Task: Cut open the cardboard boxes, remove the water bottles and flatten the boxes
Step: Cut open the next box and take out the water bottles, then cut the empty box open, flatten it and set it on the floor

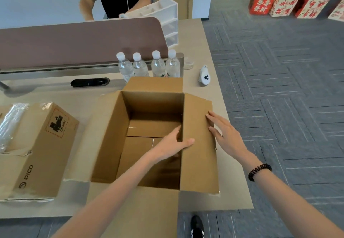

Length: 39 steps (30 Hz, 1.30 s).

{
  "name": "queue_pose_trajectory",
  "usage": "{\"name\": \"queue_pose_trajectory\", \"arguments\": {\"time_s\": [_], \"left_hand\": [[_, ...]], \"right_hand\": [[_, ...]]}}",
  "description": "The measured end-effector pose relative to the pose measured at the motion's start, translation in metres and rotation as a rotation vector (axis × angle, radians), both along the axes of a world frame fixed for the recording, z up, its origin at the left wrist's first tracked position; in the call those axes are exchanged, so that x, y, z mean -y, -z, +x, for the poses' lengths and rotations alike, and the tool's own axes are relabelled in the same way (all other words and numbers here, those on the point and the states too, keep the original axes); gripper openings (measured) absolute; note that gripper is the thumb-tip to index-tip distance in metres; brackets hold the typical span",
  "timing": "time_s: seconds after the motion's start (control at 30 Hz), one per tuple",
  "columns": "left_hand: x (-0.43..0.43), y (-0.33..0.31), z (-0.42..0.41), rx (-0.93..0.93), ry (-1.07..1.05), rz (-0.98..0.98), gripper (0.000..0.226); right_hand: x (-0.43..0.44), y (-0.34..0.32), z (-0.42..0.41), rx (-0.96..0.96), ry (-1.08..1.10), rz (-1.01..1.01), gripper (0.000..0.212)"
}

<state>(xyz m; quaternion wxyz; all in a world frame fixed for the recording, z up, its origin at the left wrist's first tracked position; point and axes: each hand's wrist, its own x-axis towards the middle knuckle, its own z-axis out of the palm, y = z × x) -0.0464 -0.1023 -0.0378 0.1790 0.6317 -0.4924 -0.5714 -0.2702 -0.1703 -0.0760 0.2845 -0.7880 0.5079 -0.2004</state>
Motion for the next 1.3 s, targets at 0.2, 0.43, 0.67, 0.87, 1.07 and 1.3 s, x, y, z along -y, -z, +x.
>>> {"name": "queue_pose_trajectory", "arguments": {"time_s": [0.2, 0.43, 0.67, 0.87, 1.07, 1.3], "left_hand": [[-0.002, -0.007, -0.009, 0.083, 0.087, -0.077, 0.064], [-0.005, -0.003, -0.015, 0.102, 0.044, -0.114, 0.054], [-0.007, 0.000, -0.017, 0.108, 0.005, -0.150, 0.052], [-0.007, -0.001, -0.017, 0.105, -0.034, -0.155, 0.051], [-0.008, -0.014, -0.013, 0.148, -0.102, -0.187, 0.040], [-0.010, -0.060, 0.013, 0.168, -0.256, -0.250, 0.025]], "right_hand": [[0.000, 0.013, -0.003, 0.033, 0.073, 0.024, 0.039], [0.007, 0.070, -0.004, -0.312, -0.093, 0.122, 0.048], [0.016, 0.098, 0.006, -0.416, -0.131, -0.025, 0.044], [0.004, 0.089, 0.009, -0.332, 0.074, -0.055, 0.027], [0.009, 0.071, 0.010, 0.077, 0.299, 0.289, 0.023], [0.023, 0.006, 0.031, 0.413, 0.380, 0.466, 0.018]]}}
